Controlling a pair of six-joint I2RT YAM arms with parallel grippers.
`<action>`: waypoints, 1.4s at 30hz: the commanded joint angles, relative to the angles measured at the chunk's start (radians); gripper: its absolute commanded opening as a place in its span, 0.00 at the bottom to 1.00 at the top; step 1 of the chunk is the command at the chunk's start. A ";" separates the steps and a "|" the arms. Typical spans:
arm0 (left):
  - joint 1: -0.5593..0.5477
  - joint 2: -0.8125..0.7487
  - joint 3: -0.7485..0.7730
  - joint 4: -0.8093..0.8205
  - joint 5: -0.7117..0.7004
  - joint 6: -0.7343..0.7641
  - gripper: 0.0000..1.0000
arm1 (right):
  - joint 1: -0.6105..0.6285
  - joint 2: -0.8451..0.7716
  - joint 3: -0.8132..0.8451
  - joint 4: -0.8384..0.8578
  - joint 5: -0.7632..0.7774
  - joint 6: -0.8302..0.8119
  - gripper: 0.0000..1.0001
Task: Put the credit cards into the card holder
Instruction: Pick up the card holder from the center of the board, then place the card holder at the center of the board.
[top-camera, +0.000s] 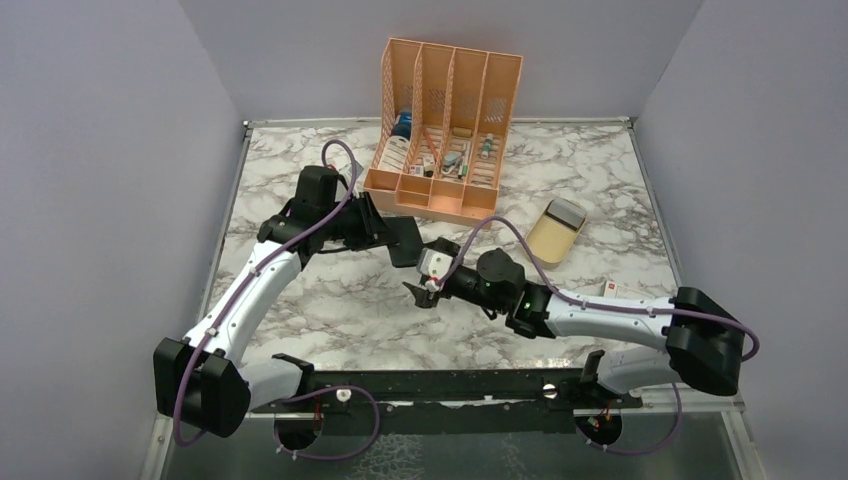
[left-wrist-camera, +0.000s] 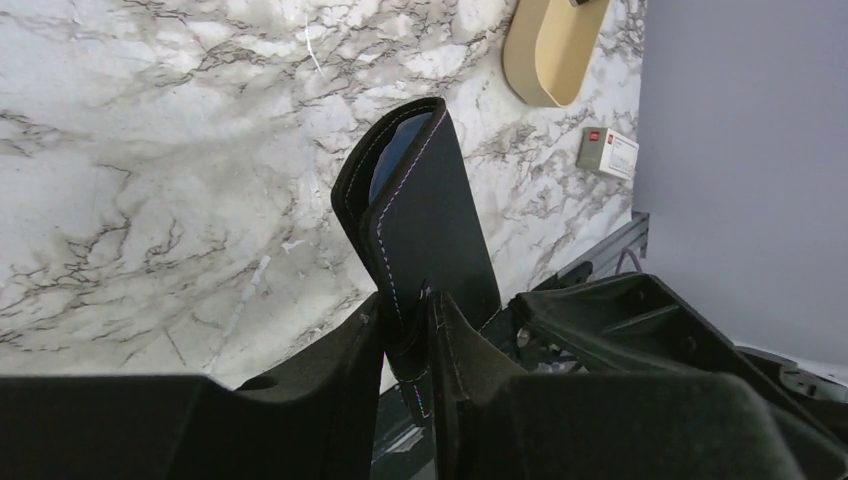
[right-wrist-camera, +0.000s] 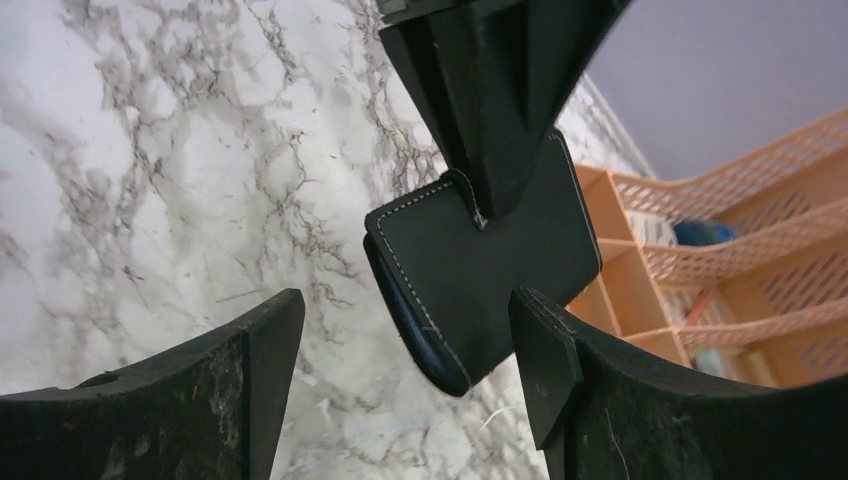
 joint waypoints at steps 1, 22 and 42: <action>-0.006 -0.025 -0.010 0.049 0.084 -0.039 0.24 | 0.004 0.052 0.008 0.131 -0.113 -0.308 0.76; -0.005 -0.027 0.003 0.086 0.134 -0.040 0.57 | 0.080 0.132 0.011 0.180 0.212 -0.195 0.01; -0.005 -0.110 -0.105 0.071 -0.066 0.108 0.46 | 0.079 -0.069 -0.114 -0.231 0.319 1.195 0.01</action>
